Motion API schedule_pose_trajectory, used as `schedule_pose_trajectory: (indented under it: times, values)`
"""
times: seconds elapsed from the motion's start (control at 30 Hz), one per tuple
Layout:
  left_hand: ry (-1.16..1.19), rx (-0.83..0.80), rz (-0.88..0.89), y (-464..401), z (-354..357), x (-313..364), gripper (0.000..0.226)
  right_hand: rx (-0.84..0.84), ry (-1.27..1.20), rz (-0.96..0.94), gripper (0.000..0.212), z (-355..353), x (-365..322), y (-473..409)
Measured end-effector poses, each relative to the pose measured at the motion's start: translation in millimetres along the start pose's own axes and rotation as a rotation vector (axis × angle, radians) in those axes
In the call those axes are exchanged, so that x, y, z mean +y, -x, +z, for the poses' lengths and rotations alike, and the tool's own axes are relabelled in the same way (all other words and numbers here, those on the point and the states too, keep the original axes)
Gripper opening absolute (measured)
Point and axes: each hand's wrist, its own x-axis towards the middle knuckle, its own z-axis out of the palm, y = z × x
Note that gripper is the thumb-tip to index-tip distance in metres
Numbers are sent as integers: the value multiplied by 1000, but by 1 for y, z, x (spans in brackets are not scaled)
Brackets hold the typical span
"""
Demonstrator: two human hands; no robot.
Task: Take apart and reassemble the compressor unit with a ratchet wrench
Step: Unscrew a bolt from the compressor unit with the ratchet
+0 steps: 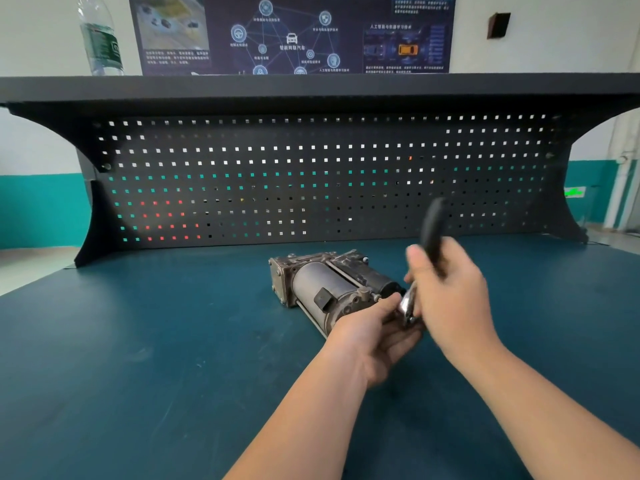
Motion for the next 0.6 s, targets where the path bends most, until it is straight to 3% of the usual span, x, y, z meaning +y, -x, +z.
schedule_pose_trajectory:
  times: [0.07,0.13,0.23,0.33,0.4,0.47,0.6]
  values:
    - [-25,-26,-9,2,-2,1,18,-161,247,-328,16,1,-2,7]
    - [-24,-35,-5,2,-3,2,18,-162,258,-353,13,5,-3,12]
    - [20,-27,-3,3,-2,3,11,29,-22,15,19,5,3,3]
    - [35,-31,-18,2,0,2,17,173,-505,513,23,-1,10,-13]
    - [33,-32,-21,2,1,1,15,190,-581,604,24,-3,12,-15]
    - [36,-31,-21,1,1,1,15,103,-310,386,22,-3,11,-11]
    - [14,-74,-17,2,-3,3,14,-155,222,-263,16,1,-3,5]
